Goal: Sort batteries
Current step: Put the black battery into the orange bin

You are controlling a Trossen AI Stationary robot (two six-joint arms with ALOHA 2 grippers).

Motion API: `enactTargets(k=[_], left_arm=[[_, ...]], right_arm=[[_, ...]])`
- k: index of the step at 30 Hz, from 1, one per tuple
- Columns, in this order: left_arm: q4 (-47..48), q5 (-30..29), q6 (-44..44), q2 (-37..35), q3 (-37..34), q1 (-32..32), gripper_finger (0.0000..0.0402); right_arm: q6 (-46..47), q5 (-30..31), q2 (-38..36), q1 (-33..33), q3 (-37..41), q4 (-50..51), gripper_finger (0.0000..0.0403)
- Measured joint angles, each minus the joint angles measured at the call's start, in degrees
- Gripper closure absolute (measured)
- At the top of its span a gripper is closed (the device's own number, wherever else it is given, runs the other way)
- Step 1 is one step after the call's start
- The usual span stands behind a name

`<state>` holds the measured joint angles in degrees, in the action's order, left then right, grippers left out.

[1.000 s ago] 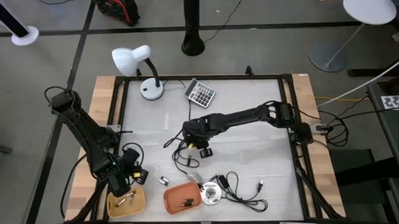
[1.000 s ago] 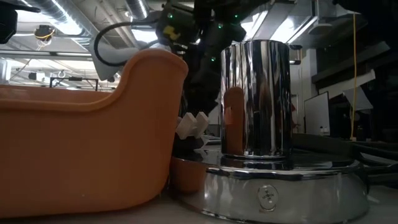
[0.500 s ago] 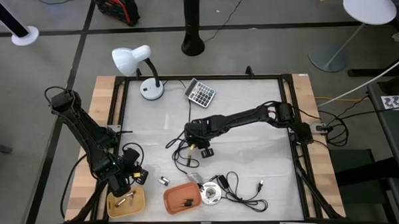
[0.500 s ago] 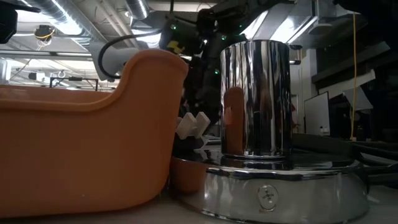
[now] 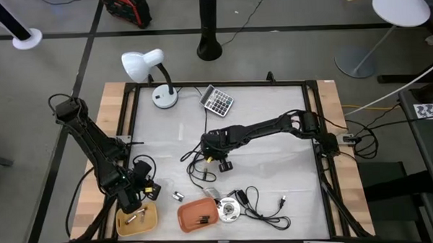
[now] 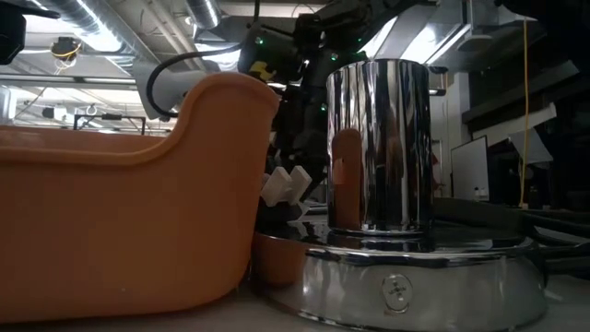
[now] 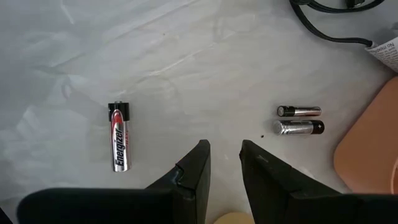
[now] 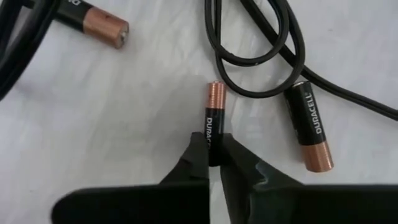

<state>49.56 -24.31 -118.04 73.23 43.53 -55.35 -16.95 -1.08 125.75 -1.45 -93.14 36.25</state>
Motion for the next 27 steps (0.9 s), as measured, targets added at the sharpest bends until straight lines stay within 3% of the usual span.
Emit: enactTargets(k=[5, 10, 27], left_arm=[[0.0, 0.0, 0.0, 0.0, 0.0, 0.0, 0.032], [0.0, 0.0, 0.0, 0.0, 0.0, 0.0, 0.032], [0.0, 0.0, 0.0, 0.0, 0.0, 0.0, 0.032]], right_arm=[[0.1, 0.0, 0.0, 0.0, 0.0, 0.0, 0.0382], [0.1, 0.0, 0.0, 0.0, -0.1, 0.3, 0.0397], [0.2, 0.0, 0.2, -0.1, -7.5, 9.0, 0.0399]])
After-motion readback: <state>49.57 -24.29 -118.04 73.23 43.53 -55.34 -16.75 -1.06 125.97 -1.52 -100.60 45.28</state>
